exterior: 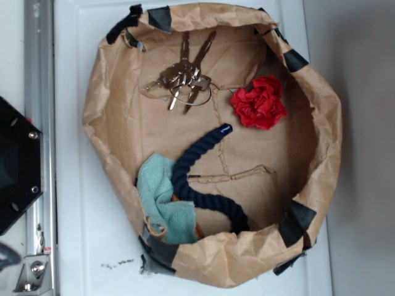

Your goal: Grab the silver keys.

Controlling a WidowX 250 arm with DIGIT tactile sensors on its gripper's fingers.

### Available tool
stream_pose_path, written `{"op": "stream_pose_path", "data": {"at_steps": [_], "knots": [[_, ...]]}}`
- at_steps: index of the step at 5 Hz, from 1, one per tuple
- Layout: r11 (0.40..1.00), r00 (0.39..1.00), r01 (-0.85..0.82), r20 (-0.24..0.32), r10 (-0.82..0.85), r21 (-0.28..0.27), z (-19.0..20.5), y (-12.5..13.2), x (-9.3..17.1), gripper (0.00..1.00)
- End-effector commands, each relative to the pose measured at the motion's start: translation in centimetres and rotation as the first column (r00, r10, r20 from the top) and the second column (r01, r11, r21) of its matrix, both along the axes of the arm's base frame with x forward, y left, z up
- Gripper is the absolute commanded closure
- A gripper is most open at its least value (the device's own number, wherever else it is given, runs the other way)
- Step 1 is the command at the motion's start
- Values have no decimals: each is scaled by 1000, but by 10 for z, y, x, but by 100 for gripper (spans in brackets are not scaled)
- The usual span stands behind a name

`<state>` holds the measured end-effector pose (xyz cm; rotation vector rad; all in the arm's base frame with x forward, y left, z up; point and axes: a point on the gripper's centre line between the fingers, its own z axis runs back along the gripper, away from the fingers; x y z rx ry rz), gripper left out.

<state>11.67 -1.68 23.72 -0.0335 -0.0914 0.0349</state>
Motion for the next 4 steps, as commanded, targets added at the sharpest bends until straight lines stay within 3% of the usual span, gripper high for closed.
{"op": "stream_pose_path", "data": {"at_steps": [1,2,3,4], "knots": [[1000,1000,0,0,0,0,0,0,0,0],[975,994,109,5,-112,192,-21,6,50,0],[969,979,203,6,-205,138,-32,22,96,0],[969,979,203,6,-205,138,-32,22,96,0]]}}
